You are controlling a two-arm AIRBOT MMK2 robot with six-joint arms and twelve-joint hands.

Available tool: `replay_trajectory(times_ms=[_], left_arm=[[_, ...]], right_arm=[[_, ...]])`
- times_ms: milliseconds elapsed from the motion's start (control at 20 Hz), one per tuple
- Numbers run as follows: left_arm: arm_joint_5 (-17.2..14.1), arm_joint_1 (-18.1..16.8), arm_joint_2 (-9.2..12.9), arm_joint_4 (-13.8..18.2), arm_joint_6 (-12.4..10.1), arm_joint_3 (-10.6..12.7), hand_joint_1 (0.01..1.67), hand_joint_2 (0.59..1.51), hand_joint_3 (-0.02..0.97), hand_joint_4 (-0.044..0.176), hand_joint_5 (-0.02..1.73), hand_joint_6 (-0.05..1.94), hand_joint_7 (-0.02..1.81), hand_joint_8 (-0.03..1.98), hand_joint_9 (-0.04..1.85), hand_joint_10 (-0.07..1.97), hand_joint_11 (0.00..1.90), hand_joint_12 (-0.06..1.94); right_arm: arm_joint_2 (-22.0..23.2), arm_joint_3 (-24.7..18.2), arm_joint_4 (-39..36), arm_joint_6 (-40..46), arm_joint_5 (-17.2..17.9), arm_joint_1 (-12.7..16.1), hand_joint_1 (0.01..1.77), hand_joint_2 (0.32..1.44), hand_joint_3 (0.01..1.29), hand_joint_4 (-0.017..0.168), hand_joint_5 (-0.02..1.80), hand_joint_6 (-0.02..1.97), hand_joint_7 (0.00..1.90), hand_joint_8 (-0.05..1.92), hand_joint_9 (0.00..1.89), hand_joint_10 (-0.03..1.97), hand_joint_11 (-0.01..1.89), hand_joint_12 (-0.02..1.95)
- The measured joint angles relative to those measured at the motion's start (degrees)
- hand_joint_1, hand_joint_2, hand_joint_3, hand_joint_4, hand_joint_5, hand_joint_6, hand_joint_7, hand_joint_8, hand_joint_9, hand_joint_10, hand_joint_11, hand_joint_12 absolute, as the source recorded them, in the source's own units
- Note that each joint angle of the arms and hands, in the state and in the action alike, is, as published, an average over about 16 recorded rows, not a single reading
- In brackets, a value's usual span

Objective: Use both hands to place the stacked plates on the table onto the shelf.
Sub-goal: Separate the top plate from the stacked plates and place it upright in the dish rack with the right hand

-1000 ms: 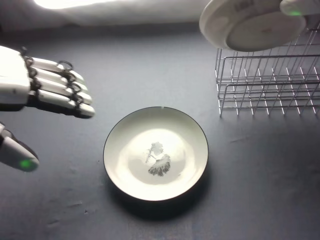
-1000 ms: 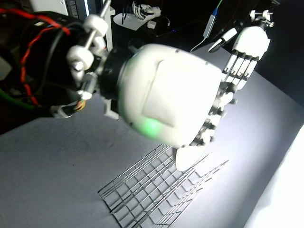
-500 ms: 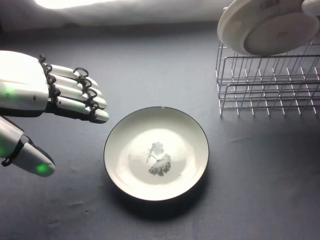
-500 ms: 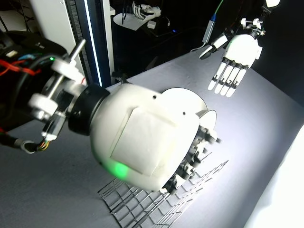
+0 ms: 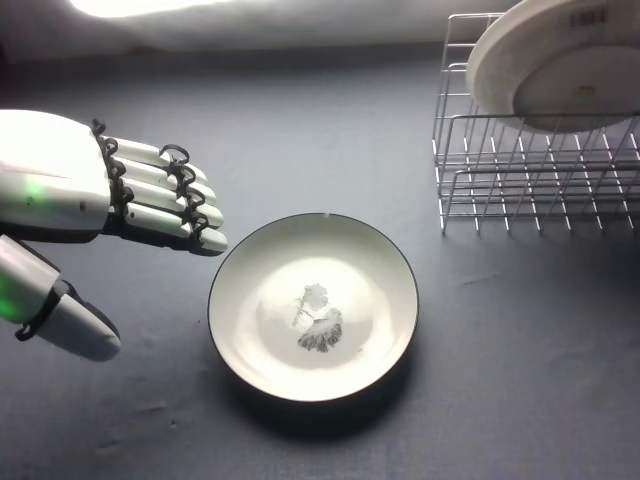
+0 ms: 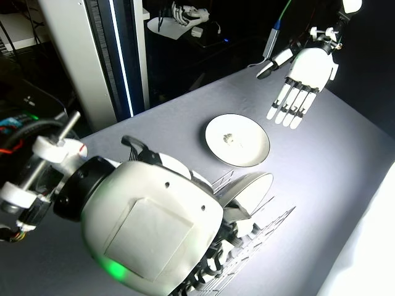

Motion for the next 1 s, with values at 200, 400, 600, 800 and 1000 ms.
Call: replay_trajectory(times_ms=[200,400,600,800,1000], left_arm=[[0.6,1.2,-1.1,-0.1,0.8,-0.3,0.01,1.107,-0.011,0.003,0.14,0.01,0.12,0.00,0.08,0.01,0.01,0.20],[1.6,2.7,-2.2,-0.3,1.5,-0.5,0.01,1.106,-0.011,0.002,0.14,0.01,0.12,0.01,0.08,0.01,0.01,0.20],[3.0,4.1,-3.2,-0.4,2.0,-0.6,0.01,1.105,-0.012,0.002,0.14,0.01,0.12,0.01,0.08,0.01,0.01,0.20],[4.5,5.1,-3.9,-0.6,2.2,-0.6,0.01,1.102,-0.012,0.001,0.14,0.01,0.11,0.01,0.07,0.00,0.01,0.18],[5.8,5.9,-4.4,-0.8,2.2,-0.6,0.01,1.105,-0.012,0.001,0.13,0.01,0.10,0.01,0.06,0.00,0.01,0.16]], right_arm=[[-0.1,0.9,0.2,-0.1,0.6,-2.8,1.37,0.98,0.01,-0.007,0.94,0.85,1.06,0.79,0.99,1.07,0.92,0.99],[-0.1,1.4,0.2,-0.2,1.2,-5.0,1.37,0.99,0.01,-0.007,0.92,0.87,1.04,0.83,0.98,1.04,0.91,0.96],[-0.1,1.7,0.0,-0.4,1.4,-6.6,1.34,1.03,0.01,-0.008,0.87,0.94,0.99,0.85,0.97,0.81,0.86,0.95],[-0.1,1.7,-0.6,-0.7,1.5,-7.1,1.29,1.06,0.01,-0.007,0.81,0.76,0.92,0.65,0.91,0.56,0.75,0.93],[-0.1,1.1,-2.1,-0.8,1.9,-6.0,1.24,1.09,0.01,-0.006,0.74,0.56,0.82,0.45,0.83,0.30,0.61,0.89]])
